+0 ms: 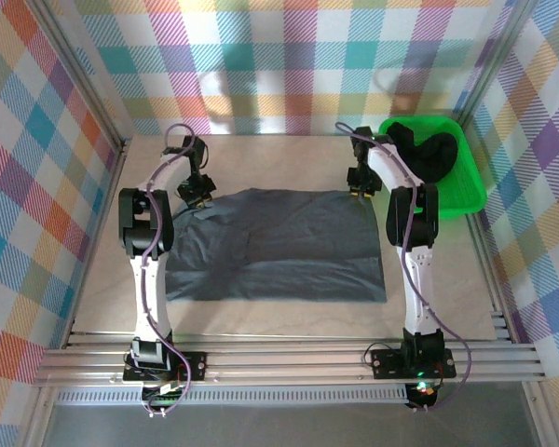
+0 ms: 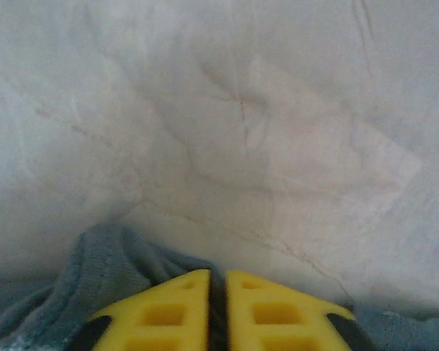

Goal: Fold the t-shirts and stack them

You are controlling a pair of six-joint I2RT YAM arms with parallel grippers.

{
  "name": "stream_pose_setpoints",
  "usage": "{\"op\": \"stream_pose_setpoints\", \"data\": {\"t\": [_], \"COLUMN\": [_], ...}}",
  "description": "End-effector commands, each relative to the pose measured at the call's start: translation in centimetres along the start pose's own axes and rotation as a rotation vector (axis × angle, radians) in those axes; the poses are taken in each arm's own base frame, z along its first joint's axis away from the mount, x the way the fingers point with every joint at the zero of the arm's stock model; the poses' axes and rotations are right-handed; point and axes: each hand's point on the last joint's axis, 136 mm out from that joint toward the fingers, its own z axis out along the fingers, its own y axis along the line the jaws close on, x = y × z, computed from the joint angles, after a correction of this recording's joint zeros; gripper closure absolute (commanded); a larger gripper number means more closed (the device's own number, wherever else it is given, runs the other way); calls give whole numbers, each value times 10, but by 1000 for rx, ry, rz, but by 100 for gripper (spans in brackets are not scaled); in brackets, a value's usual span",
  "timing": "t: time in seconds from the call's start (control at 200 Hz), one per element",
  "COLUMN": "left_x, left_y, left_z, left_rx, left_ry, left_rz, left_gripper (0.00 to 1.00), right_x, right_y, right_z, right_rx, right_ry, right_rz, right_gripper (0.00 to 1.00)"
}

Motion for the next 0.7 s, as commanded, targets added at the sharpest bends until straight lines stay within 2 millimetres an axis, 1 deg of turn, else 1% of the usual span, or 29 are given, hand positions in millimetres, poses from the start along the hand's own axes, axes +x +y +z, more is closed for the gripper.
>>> {"op": "stream_pose_setpoints", "data": {"t": [0.0, 0.03, 0.11, 0.17, 0.245, 0.32, 0.405, 0.46, 0.52, 0.59, 0.645, 0.67, 0.695], "left_x": [2, -2, -11, -12, -5, 11, 41, 64, 92, 124, 149, 159, 168], "left_y": [1, 0, -5, -6, -4, 0, 13, 28, 46, 67, 82, 88, 93], "left_z": [-23, -32, -57, -75, -92, -106, -113, -114, -111, -104, -94, -90, -87], "left_rx": [-11, -4, 24, 34, 45, 49, 27, -9, -35, -57, -68, -71, -75], "left_ry": [-30, -55, -122, -163, -196, -226, -243, -245, -234, -206, -165, -144, -124], "left_rz": [18, 16, 10, 10, 8, 15, 26, 12, -18, -65, -95, -109, -122], "left_gripper": [100, 100, 100, 100, 100, 100, 100, 100, 100, 100, 100, 95, 89], "right_x": [7, 5, -2, -3, 0, 9, 28, 43, 65, 97, 122, 135, 146], "right_y": [-2, 0, 4, 8, 14, 16, 14, 12, 8, -2, -13, -18, -22], "right_z": [-2, -8, -29, -45, -66, -83, -96, -102, -104, -96, -85, -78, -71], "right_rx": [15, 1, -41, -73, -119, -147, -166, -180, -180, -164, -136, -129, -123], "right_ry": [9, -15, -86, -140, -201, -251, -279, -293, -290, -253, -217, -195, -175], "right_rz": [-29, -28, -33, -48, -71, -88, -83, -65, -42, 2, 46, 64, 80], "right_gripper": [91, 95, 100, 100, 100, 100, 100, 100, 100, 100, 96, 94, 90]}}
